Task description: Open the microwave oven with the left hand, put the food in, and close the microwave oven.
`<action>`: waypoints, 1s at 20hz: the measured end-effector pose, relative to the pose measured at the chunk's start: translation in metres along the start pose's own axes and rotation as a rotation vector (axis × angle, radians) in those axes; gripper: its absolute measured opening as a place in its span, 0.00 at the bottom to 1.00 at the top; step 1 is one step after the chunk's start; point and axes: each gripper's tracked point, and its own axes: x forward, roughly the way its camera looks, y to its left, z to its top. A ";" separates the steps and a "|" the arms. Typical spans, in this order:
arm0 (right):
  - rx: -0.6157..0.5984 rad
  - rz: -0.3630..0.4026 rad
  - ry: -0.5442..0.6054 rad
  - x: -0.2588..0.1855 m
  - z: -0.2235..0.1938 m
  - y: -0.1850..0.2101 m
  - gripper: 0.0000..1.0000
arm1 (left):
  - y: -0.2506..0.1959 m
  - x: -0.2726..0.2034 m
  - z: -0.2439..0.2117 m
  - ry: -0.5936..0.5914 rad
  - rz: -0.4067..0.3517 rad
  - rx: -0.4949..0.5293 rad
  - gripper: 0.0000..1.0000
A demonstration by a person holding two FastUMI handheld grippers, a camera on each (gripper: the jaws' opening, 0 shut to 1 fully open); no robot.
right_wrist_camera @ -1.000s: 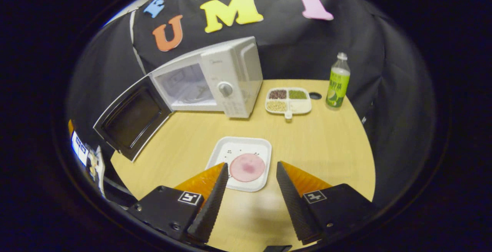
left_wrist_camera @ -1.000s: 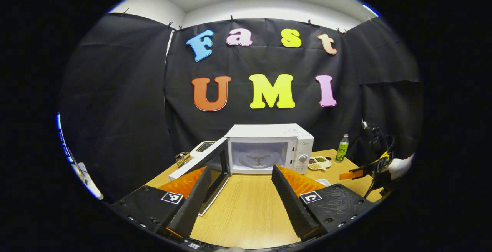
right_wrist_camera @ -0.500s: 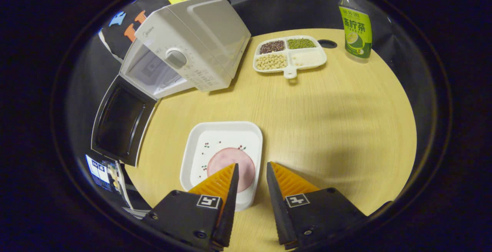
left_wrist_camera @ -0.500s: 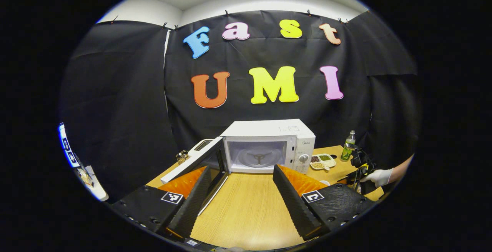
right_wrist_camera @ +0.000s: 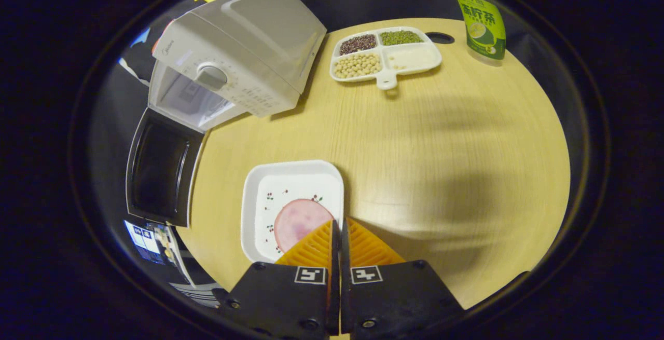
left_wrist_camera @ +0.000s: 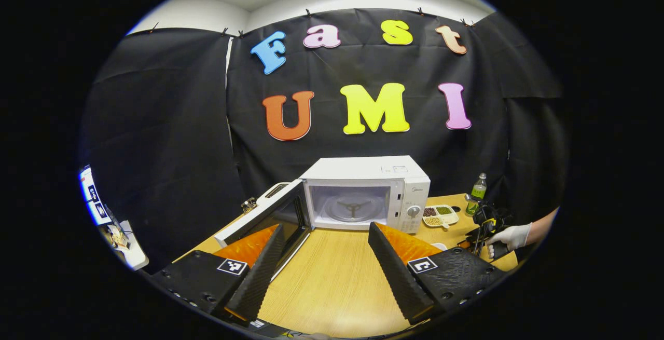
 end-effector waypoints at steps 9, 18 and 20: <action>0.059 0.091 -0.092 -0.023 0.003 0.040 0.04 | 0.017 0.005 0.005 -0.029 -0.052 -0.016 0.96; 0.264 0.192 -0.390 -0.033 0.034 0.153 0.04 | 0.084 0.016 0.008 -0.021 -0.134 0.044 0.96; 0.303 0.186 -0.478 -0.022 0.047 0.178 0.04 | 0.092 0.015 0.005 -0.017 -0.157 0.050 0.96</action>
